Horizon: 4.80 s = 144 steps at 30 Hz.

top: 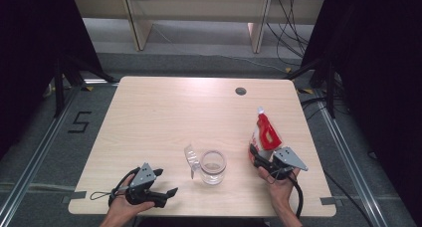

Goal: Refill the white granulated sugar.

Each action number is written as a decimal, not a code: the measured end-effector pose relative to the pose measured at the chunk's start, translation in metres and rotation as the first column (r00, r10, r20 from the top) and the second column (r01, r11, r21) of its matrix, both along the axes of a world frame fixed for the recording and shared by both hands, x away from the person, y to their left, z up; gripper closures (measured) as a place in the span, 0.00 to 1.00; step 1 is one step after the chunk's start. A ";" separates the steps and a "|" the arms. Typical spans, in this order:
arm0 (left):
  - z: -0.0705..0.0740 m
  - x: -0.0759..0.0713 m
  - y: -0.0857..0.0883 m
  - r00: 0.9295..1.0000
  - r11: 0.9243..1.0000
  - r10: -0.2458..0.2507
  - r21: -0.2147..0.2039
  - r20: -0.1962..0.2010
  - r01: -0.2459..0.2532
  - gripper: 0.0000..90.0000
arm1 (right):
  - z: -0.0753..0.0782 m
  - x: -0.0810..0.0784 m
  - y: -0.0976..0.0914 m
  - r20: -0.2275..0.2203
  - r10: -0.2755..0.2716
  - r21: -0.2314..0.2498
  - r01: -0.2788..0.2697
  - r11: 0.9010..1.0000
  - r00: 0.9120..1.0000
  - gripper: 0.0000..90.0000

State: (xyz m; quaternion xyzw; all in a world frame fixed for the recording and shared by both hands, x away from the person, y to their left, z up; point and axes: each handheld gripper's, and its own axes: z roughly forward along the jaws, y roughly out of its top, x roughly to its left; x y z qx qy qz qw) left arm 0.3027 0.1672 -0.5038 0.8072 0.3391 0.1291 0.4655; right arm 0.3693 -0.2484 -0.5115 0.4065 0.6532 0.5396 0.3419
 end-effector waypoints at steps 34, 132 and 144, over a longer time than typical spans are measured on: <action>0.001 0.002 0.001 1.000 1.000 -0.007 0.006 0.000 0.007 0.19 | 0.037 -0.044 -0.006 0.078 0.252 -0.264 -0.224 0.938 0.965 0.44; 0.001 0.002 0.001 1.000 1.000 0.003 -0.002 0.012 -0.002 0.19 | 0.060 -0.074 0.038 0.157 0.548 -0.986 0.161 0.043 0.821 0.48; 0.001 0.002 0.001 1.000 1.000 -0.002 0.003 0.010 0.002 0.19 | 0.061 -0.072 0.039 0.166 0.587 -0.973 0.229 -0.034 0.792 0.49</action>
